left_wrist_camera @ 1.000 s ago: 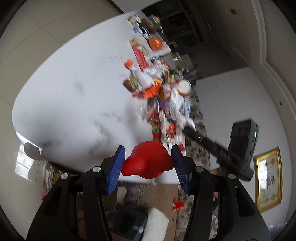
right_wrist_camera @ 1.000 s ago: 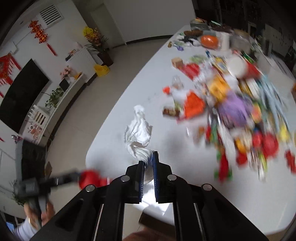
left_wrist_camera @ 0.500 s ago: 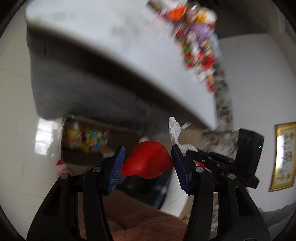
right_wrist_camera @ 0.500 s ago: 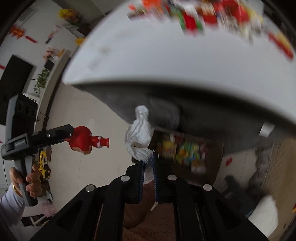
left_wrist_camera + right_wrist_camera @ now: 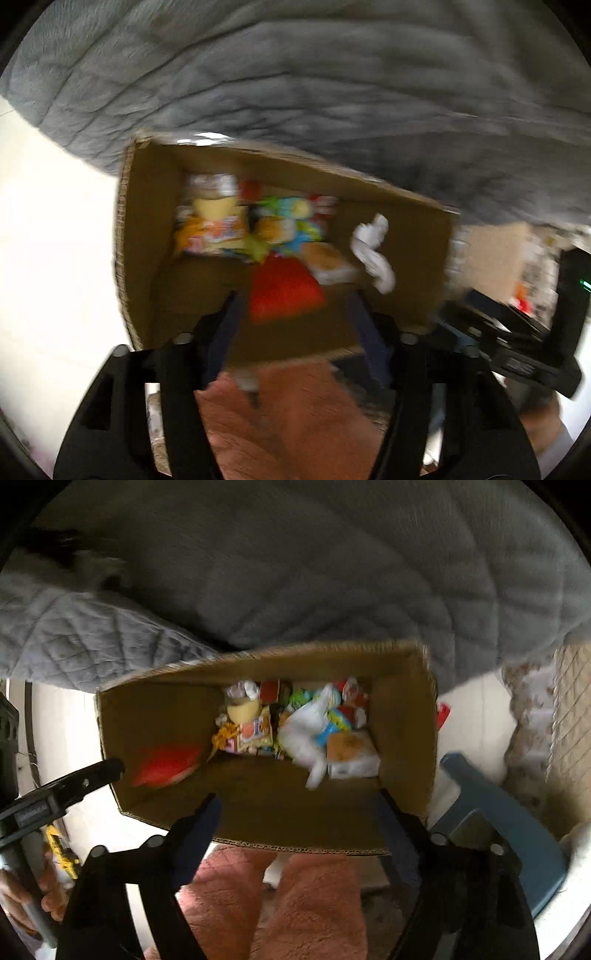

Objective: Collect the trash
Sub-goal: 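Drop the red toy and white tissue into the cardboard box, then grasp a plastic cup with the right tool while the left tool grasps a white-orange toy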

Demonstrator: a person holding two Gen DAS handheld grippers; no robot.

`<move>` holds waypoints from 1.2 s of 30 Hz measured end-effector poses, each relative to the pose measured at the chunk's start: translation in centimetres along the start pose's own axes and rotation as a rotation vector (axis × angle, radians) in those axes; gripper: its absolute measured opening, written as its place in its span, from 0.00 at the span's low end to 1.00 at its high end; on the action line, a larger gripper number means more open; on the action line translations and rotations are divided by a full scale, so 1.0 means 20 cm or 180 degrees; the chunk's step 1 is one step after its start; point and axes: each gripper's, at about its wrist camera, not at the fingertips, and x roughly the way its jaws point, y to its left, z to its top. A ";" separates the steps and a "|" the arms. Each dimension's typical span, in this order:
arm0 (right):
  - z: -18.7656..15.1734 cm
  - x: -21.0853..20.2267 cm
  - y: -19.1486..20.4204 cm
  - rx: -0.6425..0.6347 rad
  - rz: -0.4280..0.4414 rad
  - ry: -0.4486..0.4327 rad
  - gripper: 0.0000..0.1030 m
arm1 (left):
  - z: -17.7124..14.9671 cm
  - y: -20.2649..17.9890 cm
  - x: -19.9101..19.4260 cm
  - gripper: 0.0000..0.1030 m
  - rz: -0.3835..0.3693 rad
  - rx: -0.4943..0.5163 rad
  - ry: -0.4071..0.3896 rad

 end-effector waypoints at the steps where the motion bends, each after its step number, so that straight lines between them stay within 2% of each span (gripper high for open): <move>1: 0.00 0.01 -0.03 0.0070 -0.0008 0.0035 0.79 | 0.01 0.01 0.01 0.72 0.0063 -0.0009 0.0017; 3: 0.00 -0.02 -0.06 0.0148 0.0027 0.0024 0.82 | 0.01 0.04 0.01 0.72 0.0125 -0.0062 0.0058; 5: 0.00 -0.07 -0.08 0.0214 0.0080 0.0014 0.84 | -0.02 0.05 -0.04 0.78 0.0132 -0.0103 0.0062; 15: -0.08 -0.35 -0.01 0.0198 0.0078 -0.0008 0.85 | -0.20 0.06 -0.33 0.79 0.0193 -0.0219 0.0053; 17: -0.12 -0.47 0.07 0.0071 0.0104 -0.0040 0.85 | -0.24 0.05 -0.43 0.79 0.0098 -0.0269 -0.0003; 20: -0.19 -0.73 0.29 -0.0255 0.0357 -0.0175 0.85 | -0.33 0.00 -0.63 0.79 0.0009 -0.0202 -0.0133; 24: -0.20 -1.17 0.65 -0.0869 0.0697 -0.0682 0.88 | -0.43 -0.06 -0.86 0.79 0.0120 0.0028 -0.0418; 27: -0.08 -1.46 0.85 -0.1037 0.0832 -0.1210 0.90 | -0.48 -0.06 -1.02 0.79 0.0172 0.0093 -0.0716; 29: 0.06 -1.60 0.97 -0.1072 0.0741 -0.1544 0.91 | -0.51 -0.05 -1.10 0.79 0.0174 0.0082 -0.0876; 31: 0.22 -1.69 1.05 -0.1018 0.0644 -0.1730 0.91 | -0.53 -0.02 -1.17 0.79 0.0146 -0.0007 -0.0997; 33: 0.38 -1.71 1.09 -0.0822 0.0622 -0.1781 0.91 | -0.54 0.05 -1.22 0.79 0.0042 -0.0172 -0.1095; 36: 0.65 -1.69 1.14 -0.0392 0.0592 -0.1680 0.90 | -0.56 0.15 -1.25 0.79 -0.0078 -0.0434 -0.1179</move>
